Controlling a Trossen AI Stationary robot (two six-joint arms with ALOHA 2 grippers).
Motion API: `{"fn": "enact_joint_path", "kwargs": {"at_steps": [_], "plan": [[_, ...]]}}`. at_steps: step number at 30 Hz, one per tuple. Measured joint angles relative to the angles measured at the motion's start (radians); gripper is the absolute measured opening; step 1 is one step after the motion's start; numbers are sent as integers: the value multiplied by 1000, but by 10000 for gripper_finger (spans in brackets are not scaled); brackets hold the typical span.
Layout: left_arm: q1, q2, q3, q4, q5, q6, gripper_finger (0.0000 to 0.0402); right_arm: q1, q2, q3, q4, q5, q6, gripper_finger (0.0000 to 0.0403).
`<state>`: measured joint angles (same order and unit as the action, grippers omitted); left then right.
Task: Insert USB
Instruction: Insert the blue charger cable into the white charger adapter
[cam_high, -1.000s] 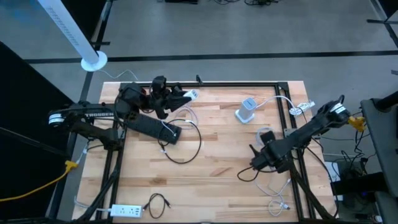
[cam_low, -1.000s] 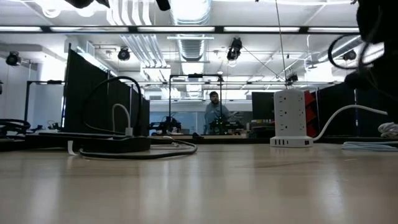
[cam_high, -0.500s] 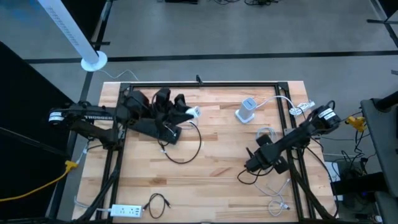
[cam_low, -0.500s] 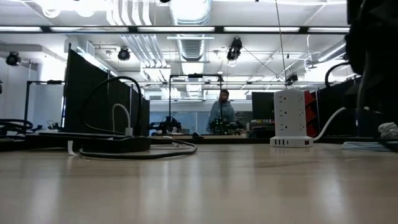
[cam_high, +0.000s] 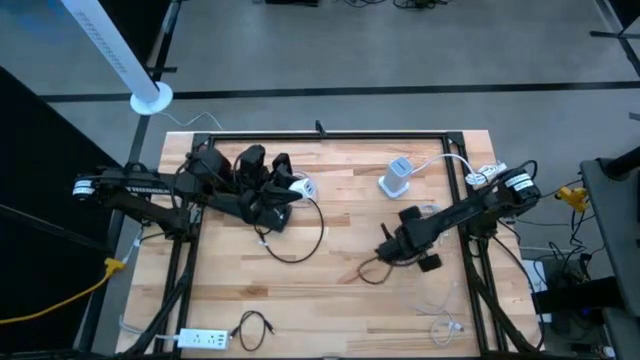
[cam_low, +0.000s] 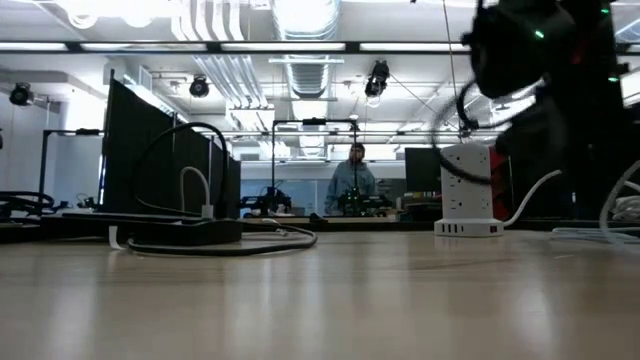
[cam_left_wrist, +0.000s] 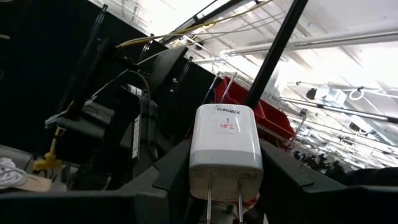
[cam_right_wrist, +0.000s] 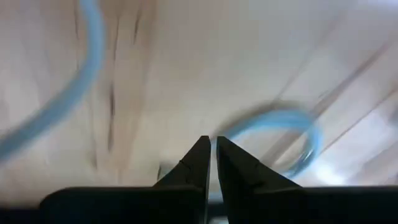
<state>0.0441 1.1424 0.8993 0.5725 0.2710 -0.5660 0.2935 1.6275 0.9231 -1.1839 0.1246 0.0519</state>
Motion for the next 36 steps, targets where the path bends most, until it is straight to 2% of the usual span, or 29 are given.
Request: {"fn": "enact_joint_path", "kwargs": {"at_steps": [4,6,11,15,21,25,30,32,36], "plan": [[0,-22,0,-16,0,0,129,-98,-75,-24,28,-8,111,2],[0,-31,0,-18,0,0,129,-169,-126,-53,36,-51,186,1],[0,-54,0,-64,0,-1,129,-300,-325,-148,160,-99,414,0],[-4,-61,0,-91,0,-3,129,-360,-407,-231,195,-106,606,0],[-4,-62,0,-99,0,0,129,-354,-389,-308,234,-102,735,0],[-4,-63,0,-102,0,10,129,-348,-354,-320,360,-108,767,0],[-3,-63,0,-106,0,11,129,-346,-294,-282,511,-183,767,0],[-3,-63,0,-108,0,7,129,-338,-277,-237,475,-172,736,0],[-3,-64,0,-111,0,-4,129,-323,-272,-168,230,-32,651,0]]}}
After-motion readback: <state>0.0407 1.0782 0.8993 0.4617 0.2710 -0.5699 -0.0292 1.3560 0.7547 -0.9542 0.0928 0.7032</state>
